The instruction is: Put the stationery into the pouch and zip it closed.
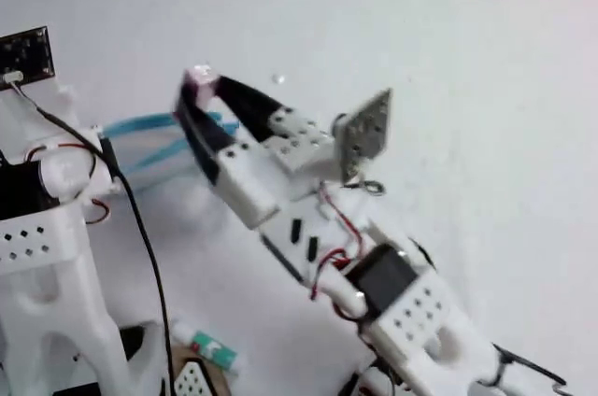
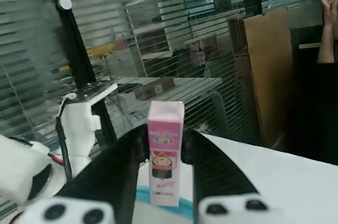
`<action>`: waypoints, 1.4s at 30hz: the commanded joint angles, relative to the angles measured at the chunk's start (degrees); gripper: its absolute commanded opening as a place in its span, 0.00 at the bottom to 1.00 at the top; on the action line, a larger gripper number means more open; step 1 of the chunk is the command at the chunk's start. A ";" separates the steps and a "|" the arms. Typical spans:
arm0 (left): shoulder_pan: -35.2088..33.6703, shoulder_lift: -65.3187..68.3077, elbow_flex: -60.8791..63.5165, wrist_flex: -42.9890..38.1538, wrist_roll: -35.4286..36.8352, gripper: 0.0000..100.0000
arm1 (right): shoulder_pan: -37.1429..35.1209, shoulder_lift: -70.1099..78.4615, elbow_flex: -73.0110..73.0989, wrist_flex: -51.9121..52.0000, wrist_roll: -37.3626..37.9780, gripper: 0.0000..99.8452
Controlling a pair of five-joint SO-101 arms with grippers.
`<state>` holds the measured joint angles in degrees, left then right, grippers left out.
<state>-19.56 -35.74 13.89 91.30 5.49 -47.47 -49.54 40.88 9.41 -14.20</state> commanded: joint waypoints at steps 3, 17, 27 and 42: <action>0.48 -0.48 -0.79 -0.79 0.09 0.02 | -1.19 6.29 -0.18 -4.70 -0.35 0.02; 0.48 -0.48 -0.79 -0.79 0.00 0.02 | -2.95 7.25 7.38 -2.68 2.20 0.02; 0.57 -0.40 -0.79 -0.70 0.00 0.02 | -3.30 9.45 2.73 5.93 1.67 0.30; 0.48 -0.40 -0.79 -0.70 0.00 0.02 | -4.70 -1.98 -17.93 66.33 2.11 0.41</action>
<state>-19.38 -35.74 13.89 91.30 5.49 -52.04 -50.42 24.18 68.75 -12.88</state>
